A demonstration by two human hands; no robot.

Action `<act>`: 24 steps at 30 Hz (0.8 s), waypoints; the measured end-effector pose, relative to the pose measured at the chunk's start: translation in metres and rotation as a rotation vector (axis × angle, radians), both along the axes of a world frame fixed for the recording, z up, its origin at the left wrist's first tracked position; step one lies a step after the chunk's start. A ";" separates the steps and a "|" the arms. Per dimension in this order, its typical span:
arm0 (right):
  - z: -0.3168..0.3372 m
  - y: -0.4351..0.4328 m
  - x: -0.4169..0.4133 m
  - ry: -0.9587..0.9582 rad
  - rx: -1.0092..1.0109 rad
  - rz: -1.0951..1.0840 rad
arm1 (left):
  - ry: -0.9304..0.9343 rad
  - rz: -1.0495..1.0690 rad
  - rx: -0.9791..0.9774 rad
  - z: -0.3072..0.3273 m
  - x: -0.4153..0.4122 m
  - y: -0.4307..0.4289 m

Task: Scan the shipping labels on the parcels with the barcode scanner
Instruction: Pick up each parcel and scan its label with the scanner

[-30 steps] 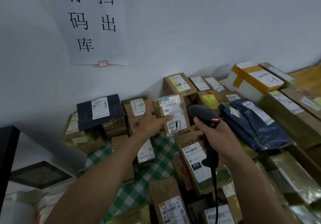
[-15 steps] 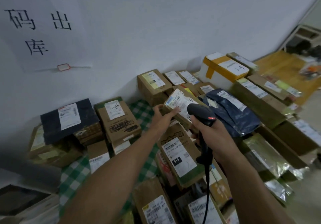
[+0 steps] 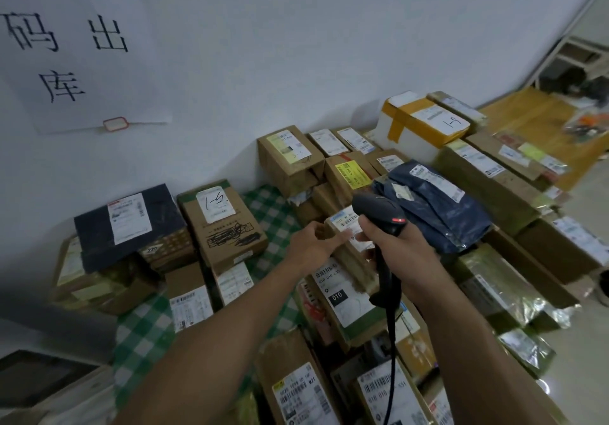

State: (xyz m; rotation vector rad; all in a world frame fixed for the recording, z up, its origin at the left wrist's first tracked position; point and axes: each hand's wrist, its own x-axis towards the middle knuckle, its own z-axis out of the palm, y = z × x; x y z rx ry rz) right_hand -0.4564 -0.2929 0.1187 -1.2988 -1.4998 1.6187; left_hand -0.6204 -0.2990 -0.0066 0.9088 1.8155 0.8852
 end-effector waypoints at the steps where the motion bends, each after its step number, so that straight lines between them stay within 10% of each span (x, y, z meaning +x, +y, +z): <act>1: 0.000 0.000 0.001 -0.005 -0.005 -0.005 | 0.046 -0.013 -0.012 0.002 0.003 0.002; 9: 0.000 -0.002 -0.002 -0.030 -0.026 -0.004 | -0.024 -0.177 0.059 0.008 0.014 0.000; 18: -0.018 -0.015 -0.053 -0.095 -0.049 0.212 | 0.333 0.455 0.020 -0.039 -0.088 -0.050; 24: -0.042 -0.015 -0.089 -0.137 -0.059 0.344 | 0.213 0.741 -0.114 -0.070 -0.130 -0.067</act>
